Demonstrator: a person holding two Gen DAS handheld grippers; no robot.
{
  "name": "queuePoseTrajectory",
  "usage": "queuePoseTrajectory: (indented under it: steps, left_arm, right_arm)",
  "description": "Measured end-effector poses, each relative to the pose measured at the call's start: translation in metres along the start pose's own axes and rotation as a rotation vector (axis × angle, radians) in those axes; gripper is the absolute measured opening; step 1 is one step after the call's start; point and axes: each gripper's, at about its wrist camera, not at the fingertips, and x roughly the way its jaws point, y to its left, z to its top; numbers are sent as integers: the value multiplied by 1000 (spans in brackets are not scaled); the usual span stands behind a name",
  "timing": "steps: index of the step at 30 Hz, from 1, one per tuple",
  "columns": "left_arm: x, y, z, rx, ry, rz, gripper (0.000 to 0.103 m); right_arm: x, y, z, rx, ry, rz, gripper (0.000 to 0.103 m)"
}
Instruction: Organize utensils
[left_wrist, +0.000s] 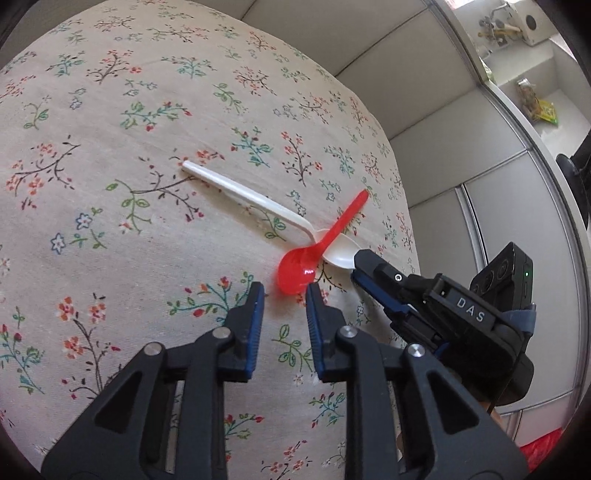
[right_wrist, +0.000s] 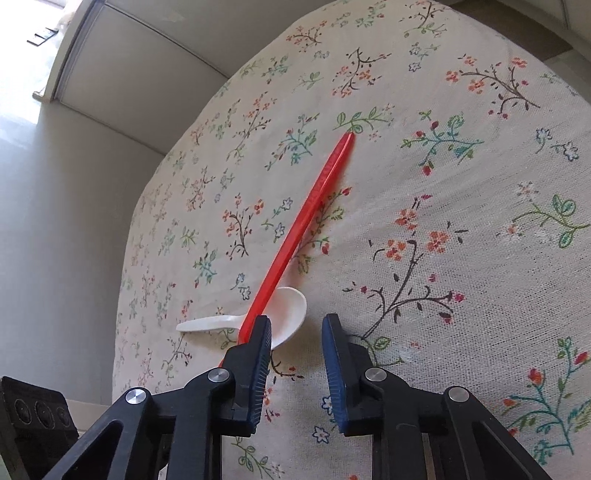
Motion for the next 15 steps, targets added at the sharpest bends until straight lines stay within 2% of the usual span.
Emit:
queuePoseTrajectory:
  steps: [2,4,12,15]
  left_arm:
    - [0,2,1,-11,-8,3,25]
    - [2,5,1,-31,-5,-3,25]
    - [7,4,7,-95,-43,-3,25]
    - [10,-1,4,-92,-20,-11,25]
  right_arm:
    - [3,-1,1,17,2,12,10]
    - [4,-2,1,19,-1,0,7]
    - [0,-6,0,-2,-12,-39,4]
    - [-2,-8,0,6,-13,-39,4]
